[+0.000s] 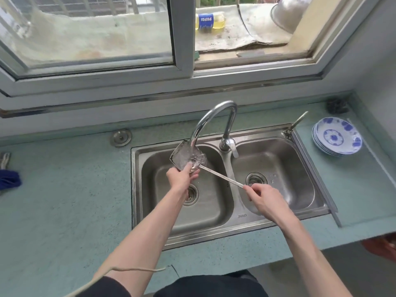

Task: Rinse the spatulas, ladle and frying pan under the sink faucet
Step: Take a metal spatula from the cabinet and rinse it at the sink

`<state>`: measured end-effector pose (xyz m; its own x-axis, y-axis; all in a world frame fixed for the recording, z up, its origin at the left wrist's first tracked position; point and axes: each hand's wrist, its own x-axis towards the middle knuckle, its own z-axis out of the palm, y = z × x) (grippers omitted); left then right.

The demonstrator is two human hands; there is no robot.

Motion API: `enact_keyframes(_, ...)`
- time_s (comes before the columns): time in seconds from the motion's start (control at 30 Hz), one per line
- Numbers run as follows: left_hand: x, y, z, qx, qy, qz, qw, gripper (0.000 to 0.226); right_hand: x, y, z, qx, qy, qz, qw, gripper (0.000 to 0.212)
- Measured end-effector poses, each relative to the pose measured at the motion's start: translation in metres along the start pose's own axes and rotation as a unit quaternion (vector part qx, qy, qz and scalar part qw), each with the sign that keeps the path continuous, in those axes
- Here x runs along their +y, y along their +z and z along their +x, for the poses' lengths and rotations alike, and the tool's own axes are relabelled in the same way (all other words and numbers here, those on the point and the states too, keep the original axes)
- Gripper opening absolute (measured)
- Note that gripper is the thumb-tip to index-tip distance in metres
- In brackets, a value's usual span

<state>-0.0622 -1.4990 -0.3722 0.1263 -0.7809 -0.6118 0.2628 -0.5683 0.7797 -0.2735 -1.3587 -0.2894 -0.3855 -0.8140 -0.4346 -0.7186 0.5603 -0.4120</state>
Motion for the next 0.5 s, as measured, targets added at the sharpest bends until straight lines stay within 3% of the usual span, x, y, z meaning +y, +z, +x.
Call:
enact_keyframes(0.13,-0.003,-0.006,0.004,-0.014,0.034,0.071,0.997,0.037,-0.003,0.002,-0.002,0.12,0.042,-0.004,0.992,0.063)
enact_keyframes(0.2,-0.002,-0.009,0.003,-0.03,0.04,0.106,0.993,0.032,-0.005,0.001,-0.005,0.182,0.046,-0.019,0.982,0.066)
enact_keyframes(0.27,-0.001,-0.015,0.005,-0.017,0.056,0.142,0.988,0.013,-0.003,0.001,-0.006,0.199,0.034,-0.034,0.979,0.066)
enact_keyframes(0.4,0.003,-0.02,0.008,0.039,0.119,0.199,0.972,0.013,-0.003,0.0,-0.004,0.208,0.019,-0.049,0.977,0.063)
enact_keyframes(0.5,0.005,-0.017,0.006,0.097,0.13,0.243,0.956,0.043,-0.004,-0.004,0.0,0.202,0.019,-0.047,0.978,0.063)
